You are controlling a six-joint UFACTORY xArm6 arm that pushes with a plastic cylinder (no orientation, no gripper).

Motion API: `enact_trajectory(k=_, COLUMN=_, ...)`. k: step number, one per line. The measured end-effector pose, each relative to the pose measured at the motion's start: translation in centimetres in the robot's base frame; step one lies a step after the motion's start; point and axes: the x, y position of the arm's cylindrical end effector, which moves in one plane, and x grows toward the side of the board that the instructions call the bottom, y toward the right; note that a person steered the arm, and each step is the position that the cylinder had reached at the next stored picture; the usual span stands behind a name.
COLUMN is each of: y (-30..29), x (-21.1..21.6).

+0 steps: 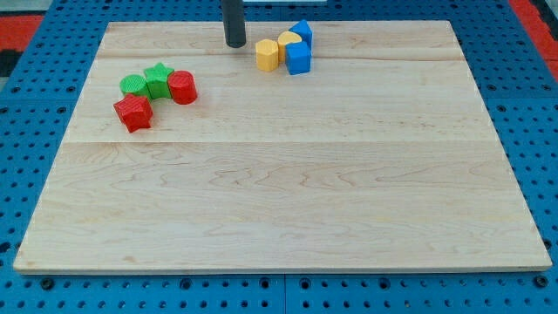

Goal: Move your arm closer to the yellow hexagon

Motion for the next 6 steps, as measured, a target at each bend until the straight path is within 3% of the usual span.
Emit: enact_trajectory(k=6, y=-1.0, x=4.5)
